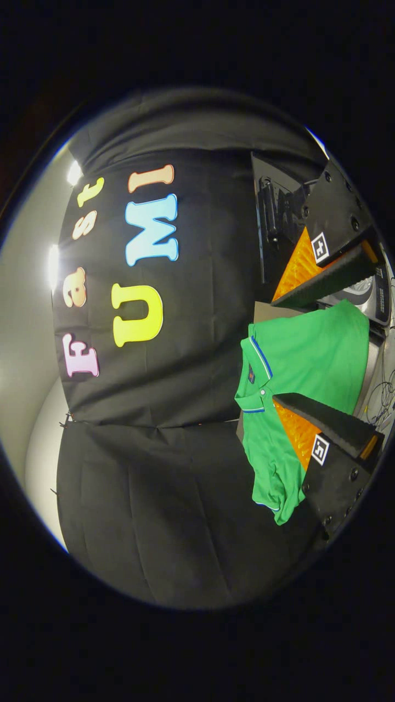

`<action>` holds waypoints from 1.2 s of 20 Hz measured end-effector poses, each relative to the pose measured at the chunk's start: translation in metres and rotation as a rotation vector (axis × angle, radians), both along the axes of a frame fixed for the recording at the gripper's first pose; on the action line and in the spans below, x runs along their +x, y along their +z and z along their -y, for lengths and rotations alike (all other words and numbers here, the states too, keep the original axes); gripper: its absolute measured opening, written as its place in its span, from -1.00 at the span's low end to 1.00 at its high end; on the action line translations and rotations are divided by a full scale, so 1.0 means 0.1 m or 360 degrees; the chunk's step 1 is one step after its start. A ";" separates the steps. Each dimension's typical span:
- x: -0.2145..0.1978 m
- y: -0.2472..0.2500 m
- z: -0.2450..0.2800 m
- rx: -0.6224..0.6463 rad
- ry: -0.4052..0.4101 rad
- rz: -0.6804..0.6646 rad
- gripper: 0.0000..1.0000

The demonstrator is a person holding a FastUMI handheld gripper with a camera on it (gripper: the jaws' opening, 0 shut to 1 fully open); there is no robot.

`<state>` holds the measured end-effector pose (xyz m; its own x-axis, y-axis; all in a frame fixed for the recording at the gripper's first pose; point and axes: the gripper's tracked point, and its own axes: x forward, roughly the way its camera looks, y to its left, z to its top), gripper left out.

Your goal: Put the clothes into the washing machine and then close the washing machine lid.

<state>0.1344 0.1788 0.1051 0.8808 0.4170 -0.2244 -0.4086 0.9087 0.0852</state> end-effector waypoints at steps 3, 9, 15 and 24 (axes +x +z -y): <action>0.08 -0.03 -0.20 -0.0035 0.0051 -0.0033 0.94; 0.20 -0.11 -0.64 -0.0056 0.0172 -0.0146 0.94; 0.32 -0.29 -1.10 -0.0138 0.0283 -0.0264 0.94; 0.42 -0.61 -1.48 -0.0265 0.0403 -0.0440 0.95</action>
